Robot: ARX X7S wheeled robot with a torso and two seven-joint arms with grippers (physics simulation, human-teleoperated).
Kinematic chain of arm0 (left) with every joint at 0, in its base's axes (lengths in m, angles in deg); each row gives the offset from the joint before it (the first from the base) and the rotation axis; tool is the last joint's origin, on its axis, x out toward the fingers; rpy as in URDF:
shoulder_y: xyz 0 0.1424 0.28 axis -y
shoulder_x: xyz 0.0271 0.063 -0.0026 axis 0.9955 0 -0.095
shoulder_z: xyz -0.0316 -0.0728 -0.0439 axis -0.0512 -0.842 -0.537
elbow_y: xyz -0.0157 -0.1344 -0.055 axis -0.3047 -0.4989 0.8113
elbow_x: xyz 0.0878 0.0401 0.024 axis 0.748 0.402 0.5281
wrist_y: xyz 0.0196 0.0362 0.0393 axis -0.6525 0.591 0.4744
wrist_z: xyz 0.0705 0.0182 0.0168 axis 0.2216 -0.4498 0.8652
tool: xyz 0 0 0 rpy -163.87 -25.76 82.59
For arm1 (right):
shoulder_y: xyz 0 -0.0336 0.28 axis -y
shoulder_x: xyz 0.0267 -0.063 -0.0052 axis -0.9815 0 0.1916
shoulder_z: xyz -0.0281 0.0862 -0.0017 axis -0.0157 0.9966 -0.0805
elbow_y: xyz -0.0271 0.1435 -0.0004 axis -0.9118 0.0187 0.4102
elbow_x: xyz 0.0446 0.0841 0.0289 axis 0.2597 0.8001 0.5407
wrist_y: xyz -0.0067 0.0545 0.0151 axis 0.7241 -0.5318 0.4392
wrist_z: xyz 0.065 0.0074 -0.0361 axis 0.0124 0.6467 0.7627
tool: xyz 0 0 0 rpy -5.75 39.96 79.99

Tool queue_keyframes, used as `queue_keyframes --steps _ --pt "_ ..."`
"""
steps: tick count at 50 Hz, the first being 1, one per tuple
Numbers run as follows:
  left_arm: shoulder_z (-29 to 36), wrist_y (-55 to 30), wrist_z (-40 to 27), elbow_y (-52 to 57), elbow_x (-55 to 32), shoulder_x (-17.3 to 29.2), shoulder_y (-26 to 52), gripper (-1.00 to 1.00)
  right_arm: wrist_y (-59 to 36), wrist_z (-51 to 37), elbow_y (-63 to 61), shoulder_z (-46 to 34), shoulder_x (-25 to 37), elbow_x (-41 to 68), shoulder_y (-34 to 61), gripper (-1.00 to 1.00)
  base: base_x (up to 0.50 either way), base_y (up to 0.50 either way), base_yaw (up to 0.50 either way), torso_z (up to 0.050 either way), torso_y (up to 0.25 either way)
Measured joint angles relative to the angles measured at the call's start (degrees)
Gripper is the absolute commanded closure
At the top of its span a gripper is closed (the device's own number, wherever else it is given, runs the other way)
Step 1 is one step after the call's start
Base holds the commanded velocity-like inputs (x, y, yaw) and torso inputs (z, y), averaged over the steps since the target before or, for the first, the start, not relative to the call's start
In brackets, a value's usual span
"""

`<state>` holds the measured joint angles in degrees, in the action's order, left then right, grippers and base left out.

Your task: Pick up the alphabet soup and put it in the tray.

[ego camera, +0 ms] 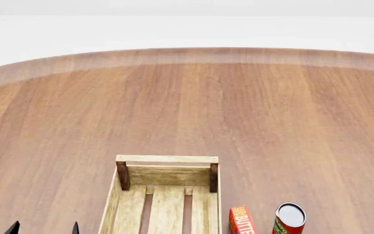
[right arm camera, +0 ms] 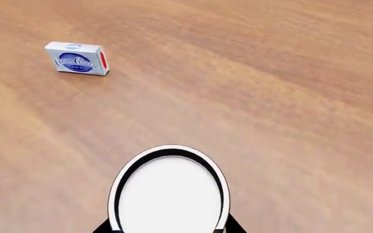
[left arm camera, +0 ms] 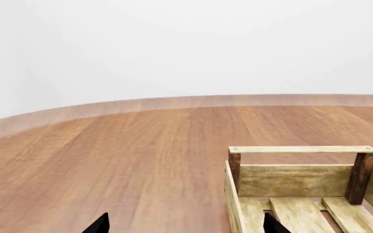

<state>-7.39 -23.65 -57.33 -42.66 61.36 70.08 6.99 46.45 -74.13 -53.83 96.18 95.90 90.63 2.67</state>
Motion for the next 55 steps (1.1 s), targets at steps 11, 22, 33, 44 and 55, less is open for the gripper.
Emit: queue_keyframes --steps 11,22,33,44,55 --pt "0.2 0.0 -0.2 0.1 -0.2 0.2 0.0 -1.00 -4.3 -1.5 -10.0 -1.9 1.3 2.2 -1.0 1.00 0.00 0.00 0.00 0.000 0.000" --pt "0.4 0.1 -0.5 0.1 -0.4 0.4 0.0 -1.00 -8.7 -2.8 -18.6 -3.7 2.9 4.5 -1.0 1.00 0.00 0.00 0.00 0.000 0.001" --pt "0.5 0.1 -0.8 0.1 -0.6 0.6 0.1 -1.00 -13.0 -3.9 -25.3 -6.4 4.7 6.3 0.6 1.00 0.00 0.00 0.00 0.000 0.000" --pt "0.7 0.2 -1.0 -0.1 -0.8 0.7 0.2 -1.00 -16.2 -4.4 -28.5 -10.1 5.5 7.2 3.7 1.00 0.00 0.00 0.00 0.000 0.001" --pt "1.0 0.2 -1.2 -0.1 -1.0 0.8 0.4 -1.00 -19.8 -5.0 -30.5 -14.3 5.6 8.3 8.4 1.00 0.00 0.00 0.00 0.000 0.000"
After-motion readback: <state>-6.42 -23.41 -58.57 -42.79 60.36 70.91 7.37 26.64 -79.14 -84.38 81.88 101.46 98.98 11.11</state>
